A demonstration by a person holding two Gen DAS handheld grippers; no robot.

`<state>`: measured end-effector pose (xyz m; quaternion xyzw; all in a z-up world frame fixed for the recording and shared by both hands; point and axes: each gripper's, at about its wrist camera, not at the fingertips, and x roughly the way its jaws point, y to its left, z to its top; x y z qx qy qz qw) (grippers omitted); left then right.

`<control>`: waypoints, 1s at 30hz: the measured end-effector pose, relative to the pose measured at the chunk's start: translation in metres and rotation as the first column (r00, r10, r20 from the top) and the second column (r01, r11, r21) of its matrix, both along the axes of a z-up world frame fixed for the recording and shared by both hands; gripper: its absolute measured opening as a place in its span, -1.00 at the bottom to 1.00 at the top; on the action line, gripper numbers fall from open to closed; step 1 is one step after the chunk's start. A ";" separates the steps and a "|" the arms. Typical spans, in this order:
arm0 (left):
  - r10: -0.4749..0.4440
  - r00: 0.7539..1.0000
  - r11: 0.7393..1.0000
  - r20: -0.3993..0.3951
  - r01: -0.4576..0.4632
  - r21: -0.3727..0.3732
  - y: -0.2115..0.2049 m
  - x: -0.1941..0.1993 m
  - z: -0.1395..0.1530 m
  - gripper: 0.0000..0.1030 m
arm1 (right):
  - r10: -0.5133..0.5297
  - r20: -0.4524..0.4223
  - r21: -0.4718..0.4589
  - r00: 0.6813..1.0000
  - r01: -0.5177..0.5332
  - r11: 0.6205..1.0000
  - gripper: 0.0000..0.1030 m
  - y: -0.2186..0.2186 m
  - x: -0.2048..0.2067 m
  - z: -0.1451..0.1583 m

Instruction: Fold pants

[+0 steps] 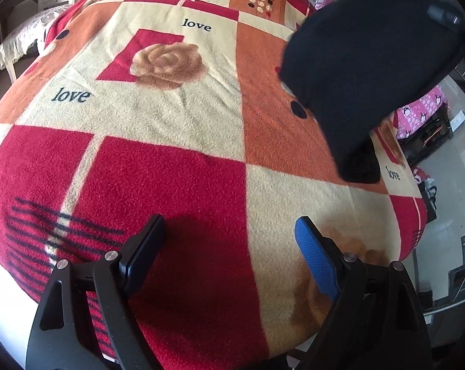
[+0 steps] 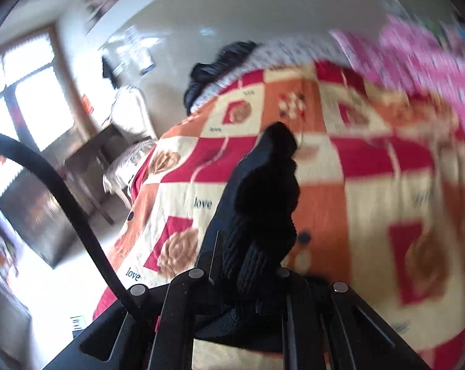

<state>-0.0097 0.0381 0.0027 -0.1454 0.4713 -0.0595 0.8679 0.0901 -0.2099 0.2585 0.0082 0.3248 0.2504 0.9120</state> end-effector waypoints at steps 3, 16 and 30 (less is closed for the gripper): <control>-0.001 1.000 1.000 0.000 0.001 0.000 0.003 0.002 -0.001 0.68 | 0.016 0.075 -0.195 0.997 -0.001 0.981 -0.78 -0.012 0.013 0.073; 0.003 1.000 1.000 -0.001 -0.003 -0.008 0.003 0.003 0.001 0.68 | -0.189 0.563 -0.645 0.805 0.570 0.509 -0.79 -0.159 0.040 0.306; 0.062 0.987 0.996 0.147 -0.069 0.047 0.004 -0.044 0.039 0.68 | 0.033 0.409 -0.711 0.912 0.296 0.637 -0.79 -0.027 0.086 0.164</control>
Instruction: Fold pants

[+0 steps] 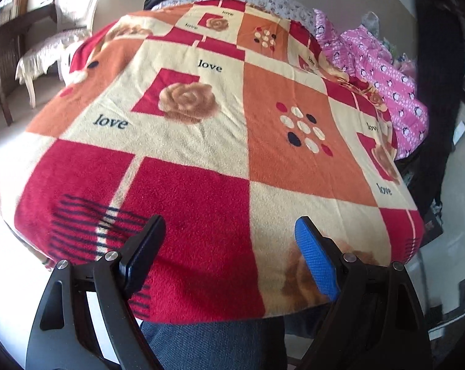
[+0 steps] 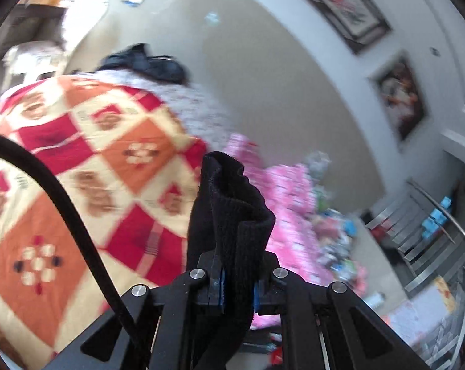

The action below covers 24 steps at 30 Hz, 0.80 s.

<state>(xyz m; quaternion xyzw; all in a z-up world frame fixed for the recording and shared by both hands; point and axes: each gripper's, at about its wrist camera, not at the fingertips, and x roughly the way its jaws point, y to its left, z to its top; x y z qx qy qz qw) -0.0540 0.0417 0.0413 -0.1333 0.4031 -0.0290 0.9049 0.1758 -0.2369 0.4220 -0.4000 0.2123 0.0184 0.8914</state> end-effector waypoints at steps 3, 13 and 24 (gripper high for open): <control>-0.039 0.999 0.999 -0.020 0.040 0.006 -0.009 0.003 -0.008 0.68 | 0.091 -0.088 0.077 0.992 -0.084 0.994 -0.79 0.053 0.007 -0.056; -0.022 0.996 0.996 -0.082 0.015 -0.087 0.010 0.008 -0.025 0.68 | 0.331 -0.262 0.176 0.907 -0.292 0.940 -0.79 0.247 -0.011 -0.188; -0.015 0.995 0.993 -0.101 0.003 -0.115 0.015 0.006 -0.029 0.68 | 0.477 -0.555 0.311 0.681 -0.362 0.879 -0.06 0.381 -0.073 -0.288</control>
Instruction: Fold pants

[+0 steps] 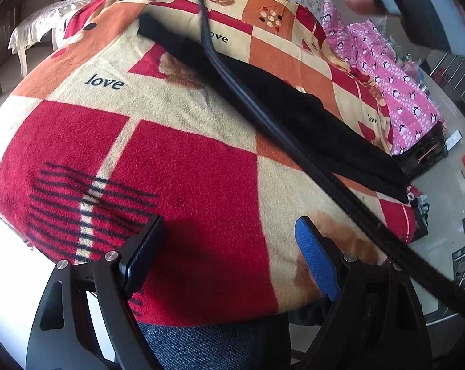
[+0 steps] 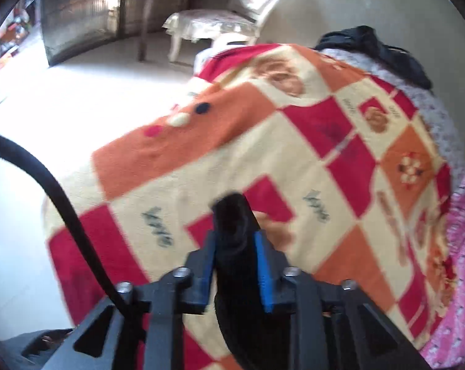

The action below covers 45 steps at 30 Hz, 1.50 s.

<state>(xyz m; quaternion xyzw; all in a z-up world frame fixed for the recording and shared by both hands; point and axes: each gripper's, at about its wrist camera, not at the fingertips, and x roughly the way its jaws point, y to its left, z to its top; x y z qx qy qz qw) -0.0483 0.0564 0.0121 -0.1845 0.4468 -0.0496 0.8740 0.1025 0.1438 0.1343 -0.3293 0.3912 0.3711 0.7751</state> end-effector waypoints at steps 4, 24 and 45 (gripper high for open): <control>0.011 1.000 1.000 -0.001 -0.011 -0.003 0.001 -0.001 0.001 0.68 | 0.019 -0.025 0.116 1.000 -0.016 0.993 -0.03 0.001 -0.013 0.026; 0.129 0.980 0.895 -0.153 -0.182 -0.408 0.119 0.062 -0.002 0.68 | -0.553 -0.071 0.367 0.830 0.537 0.760 -0.02 -0.451 -0.064 -0.060; 0.129 0.976 0.841 -0.177 -0.202 -0.502 0.125 0.113 0.000 0.68 | -0.683 -0.196 0.372 0.703 0.698 0.612 -0.01 -0.474 -0.077 -0.120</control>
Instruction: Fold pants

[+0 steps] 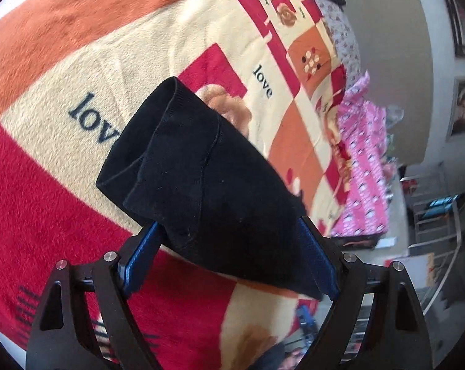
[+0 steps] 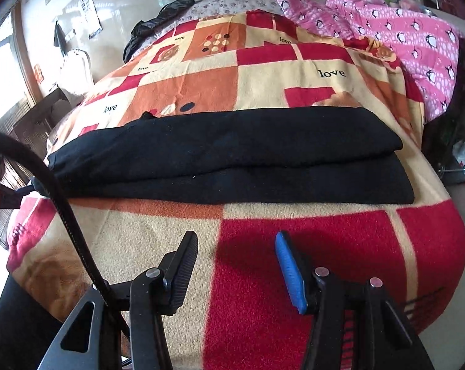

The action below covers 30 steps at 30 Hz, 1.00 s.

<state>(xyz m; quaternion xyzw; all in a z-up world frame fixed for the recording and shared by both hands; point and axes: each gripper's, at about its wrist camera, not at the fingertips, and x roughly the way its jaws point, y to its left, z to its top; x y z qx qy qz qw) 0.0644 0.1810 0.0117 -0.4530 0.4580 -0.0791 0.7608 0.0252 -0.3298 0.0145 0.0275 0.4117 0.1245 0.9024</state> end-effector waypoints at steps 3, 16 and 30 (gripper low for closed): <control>-0.032 0.999 0.996 0.002 0.032 0.089 -0.009 0.005 -0.002 0.68 | -0.001 -0.001 0.002 1.000 0.001 1.000 -0.01 0.000 0.000 0.000; -0.076 0.995 0.918 0.065 0.045 0.393 -0.031 0.004 0.012 -0.72 | -0.265 -0.027 0.348 0.964 0.258 0.901 -0.01 -0.094 -0.011 0.029; -0.129 0.979 0.911 0.158 0.054 0.409 -0.038 0.026 0.042 -0.78 | -0.261 -0.354 0.678 0.898 0.439 0.590 -0.02 -0.134 0.079 -0.011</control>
